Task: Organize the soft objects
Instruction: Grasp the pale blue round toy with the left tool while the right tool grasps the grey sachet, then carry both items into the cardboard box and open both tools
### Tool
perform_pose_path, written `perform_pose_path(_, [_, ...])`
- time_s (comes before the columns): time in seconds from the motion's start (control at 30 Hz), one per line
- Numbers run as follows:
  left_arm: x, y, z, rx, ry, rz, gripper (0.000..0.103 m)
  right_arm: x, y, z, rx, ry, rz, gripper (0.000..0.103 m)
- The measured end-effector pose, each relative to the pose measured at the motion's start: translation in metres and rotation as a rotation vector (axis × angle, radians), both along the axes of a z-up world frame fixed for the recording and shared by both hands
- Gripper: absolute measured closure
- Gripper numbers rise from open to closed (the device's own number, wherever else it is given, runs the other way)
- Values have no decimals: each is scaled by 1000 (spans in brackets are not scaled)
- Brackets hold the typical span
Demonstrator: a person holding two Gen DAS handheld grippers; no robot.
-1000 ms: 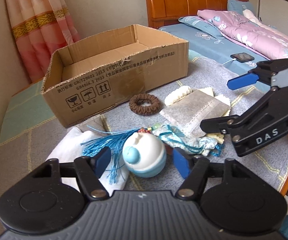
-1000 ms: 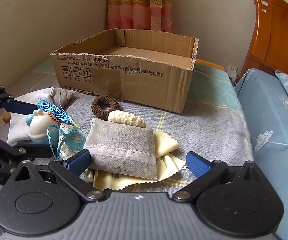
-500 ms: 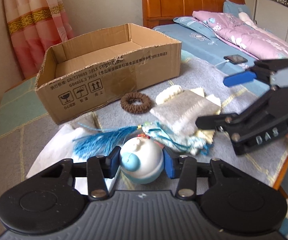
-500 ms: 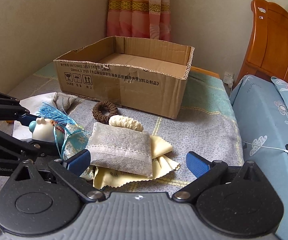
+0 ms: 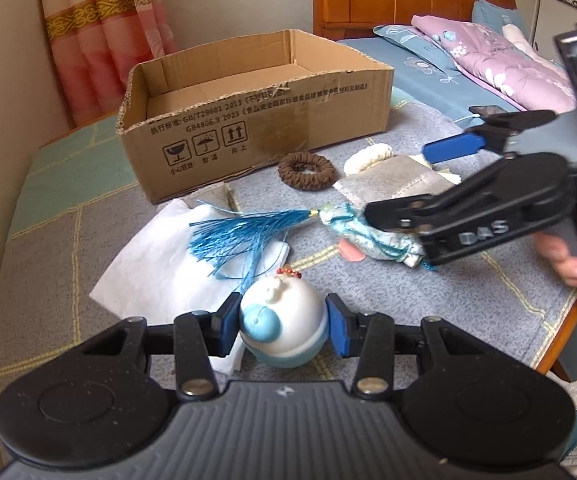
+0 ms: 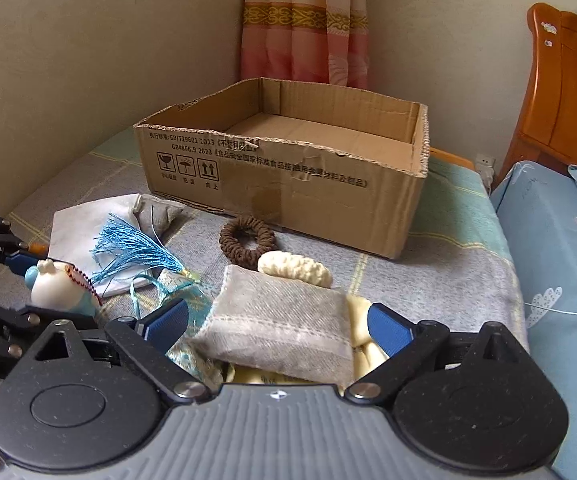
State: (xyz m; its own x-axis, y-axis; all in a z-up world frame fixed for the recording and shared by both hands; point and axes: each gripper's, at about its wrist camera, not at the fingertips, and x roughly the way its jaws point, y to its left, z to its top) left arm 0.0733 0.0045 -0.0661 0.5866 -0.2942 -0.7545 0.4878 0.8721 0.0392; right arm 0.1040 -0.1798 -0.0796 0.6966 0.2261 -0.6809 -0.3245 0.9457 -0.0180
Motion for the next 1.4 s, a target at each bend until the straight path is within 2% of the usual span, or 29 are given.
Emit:
perform_pose_path(0.1, [1, -2, 0, -3, 1, -1, 59, 8, 1, -9, 1, 16, -22, 5])
perform_pose_path(0.27, [2, -2, -2, 1, 7, -1, 58, 6, 1, -14, -4, 20, -25, 13])
perform_pose_path(0.5, [3, -2, -2, -2, 8, -2, 59, 2, 4, -6, -17, 10, -25, 29])
perform_pose_path(0.73, [0, -1, 6, -6, -5, -10, 59, -4, 1, 4, -22, 3, -16, 40])
perform_pose_path(1.2, [2, -2, 35, 3, -30, -2, 59, -25, -8, 42, -20, -41, 22, 42])
perform_pose_path(1.4, [23, -4, 64, -12, -97, 24, 59, -29, -11, 62, -19, -81, 48, 42])
